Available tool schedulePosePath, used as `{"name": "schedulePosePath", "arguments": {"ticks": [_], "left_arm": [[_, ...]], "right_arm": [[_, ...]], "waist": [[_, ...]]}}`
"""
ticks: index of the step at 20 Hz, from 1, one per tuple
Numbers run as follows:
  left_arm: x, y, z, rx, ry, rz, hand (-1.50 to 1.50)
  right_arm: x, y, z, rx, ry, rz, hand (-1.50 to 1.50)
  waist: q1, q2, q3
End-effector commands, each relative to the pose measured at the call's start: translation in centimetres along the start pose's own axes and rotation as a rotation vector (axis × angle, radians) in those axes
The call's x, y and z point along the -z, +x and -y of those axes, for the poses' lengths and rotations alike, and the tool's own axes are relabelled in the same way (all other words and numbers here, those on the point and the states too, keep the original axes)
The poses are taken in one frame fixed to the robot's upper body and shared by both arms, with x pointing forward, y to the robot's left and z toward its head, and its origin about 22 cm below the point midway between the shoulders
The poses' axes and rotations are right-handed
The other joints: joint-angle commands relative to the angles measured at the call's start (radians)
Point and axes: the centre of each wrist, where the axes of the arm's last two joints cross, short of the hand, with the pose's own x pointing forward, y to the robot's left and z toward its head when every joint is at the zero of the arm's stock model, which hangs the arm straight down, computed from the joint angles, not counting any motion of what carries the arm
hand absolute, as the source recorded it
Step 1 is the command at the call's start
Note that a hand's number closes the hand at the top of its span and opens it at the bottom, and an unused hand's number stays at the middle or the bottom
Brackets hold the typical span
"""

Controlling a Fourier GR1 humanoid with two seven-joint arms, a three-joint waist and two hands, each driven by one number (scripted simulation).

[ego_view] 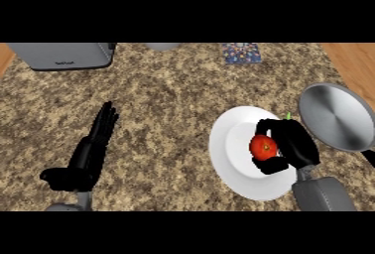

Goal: Pick the tomato from the plate and place it in the pan

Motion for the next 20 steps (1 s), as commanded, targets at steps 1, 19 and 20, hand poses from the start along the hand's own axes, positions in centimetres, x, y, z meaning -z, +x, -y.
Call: {"name": "schedulePosePath", "arguments": {"ticks": [1,19,20], "left_arm": [[-0.6,-0.7,0.7,-0.025,-0.010,-0.005,0.00],[0.7,1.4,1.2,-0.003,-0.072,0.041,0.00],[0.5,0.2,0.6,-0.019,-0.071,0.029,0.00]], "right_arm": [[-2.2,2.4,3.7,0.041,-0.288,-0.093,1.50],[-6.4,-5.1,9.8,0.346,-0.640,-0.395,1.50],[-7.0,-6.1,9.0,0.341,-0.637,-0.384,1.50]], "waist": [[0.008,0.003,0.001],[0.068,0.023,0.004],[0.065,0.022,0.004]]}}
